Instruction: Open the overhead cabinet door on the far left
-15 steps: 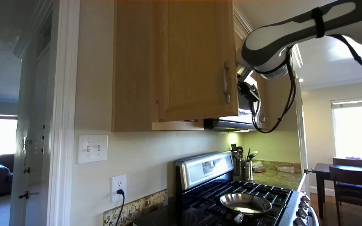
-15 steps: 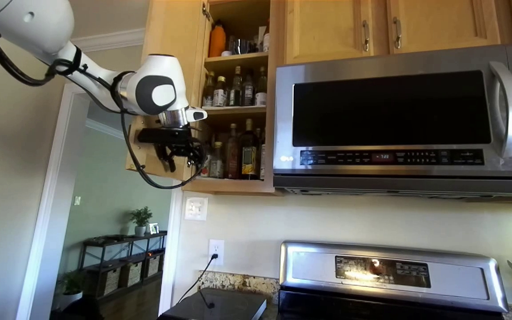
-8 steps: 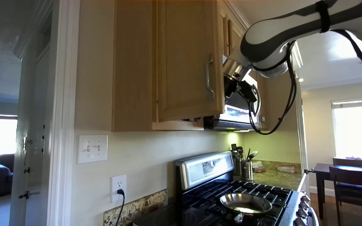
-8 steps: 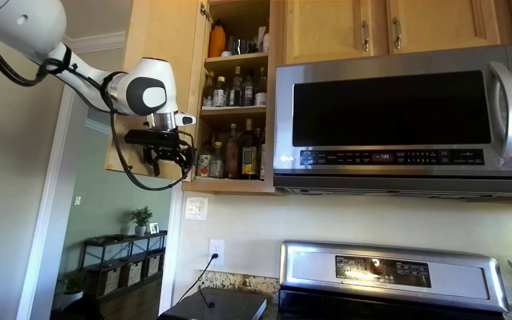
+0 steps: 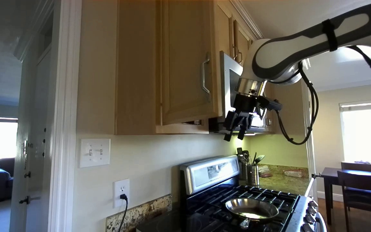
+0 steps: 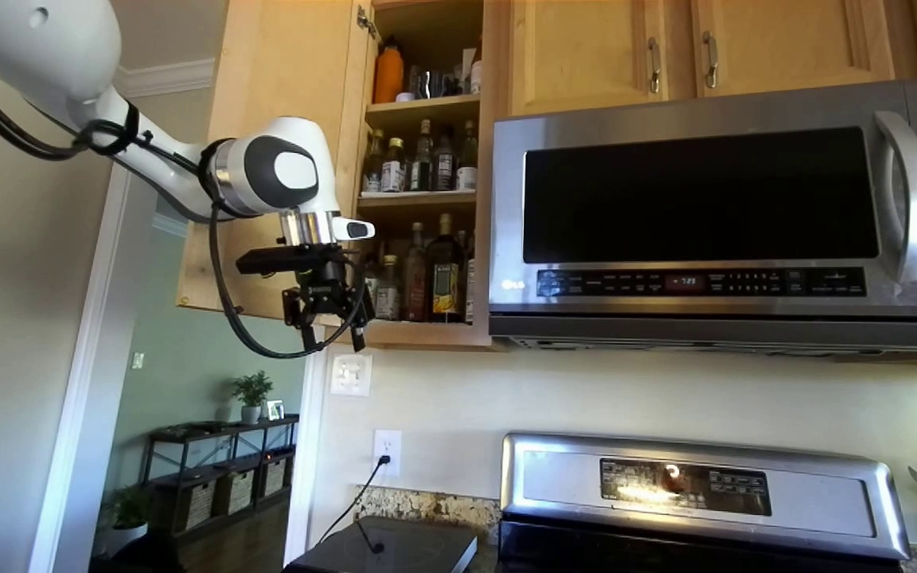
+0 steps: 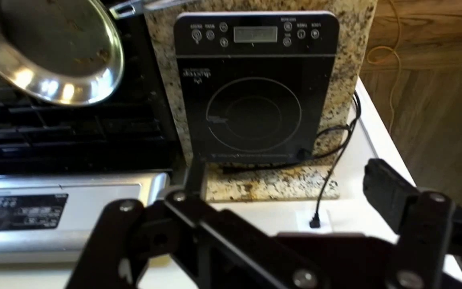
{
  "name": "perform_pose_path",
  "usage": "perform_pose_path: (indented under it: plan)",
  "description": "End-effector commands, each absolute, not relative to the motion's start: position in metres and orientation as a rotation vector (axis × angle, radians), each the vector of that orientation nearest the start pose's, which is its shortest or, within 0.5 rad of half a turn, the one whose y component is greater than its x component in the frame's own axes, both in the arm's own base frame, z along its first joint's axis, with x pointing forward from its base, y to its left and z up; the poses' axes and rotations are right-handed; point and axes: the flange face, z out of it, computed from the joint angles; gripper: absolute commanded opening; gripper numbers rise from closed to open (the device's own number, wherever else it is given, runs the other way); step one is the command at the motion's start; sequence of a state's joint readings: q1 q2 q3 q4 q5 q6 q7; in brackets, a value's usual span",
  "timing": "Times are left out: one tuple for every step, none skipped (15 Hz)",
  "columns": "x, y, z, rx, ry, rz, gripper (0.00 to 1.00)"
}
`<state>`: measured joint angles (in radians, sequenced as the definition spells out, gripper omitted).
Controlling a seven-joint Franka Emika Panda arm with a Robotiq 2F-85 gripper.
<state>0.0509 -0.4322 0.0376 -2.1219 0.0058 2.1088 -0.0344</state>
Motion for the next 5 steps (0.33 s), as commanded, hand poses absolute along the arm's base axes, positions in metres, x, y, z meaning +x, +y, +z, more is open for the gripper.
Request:
perform_pose_path:
  plan:
    - [0.442, 0.028, 0.616, -3.137, -0.023, -0.484, 1.0]
    - [0.439, 0.025, 0.614, -3.143, -0.004, -0.444, 1.0]
    - [0.438, 0.023, 0.613, -3.156, 0.021, -0.433, 1.0]
    - [0.448, 0.028, 0.614, -3.125, -0.055, -0.467, 1.0]
    - [0.448, 0.026, 0.613, -3.13, -0.039, -0.451, 1.0]
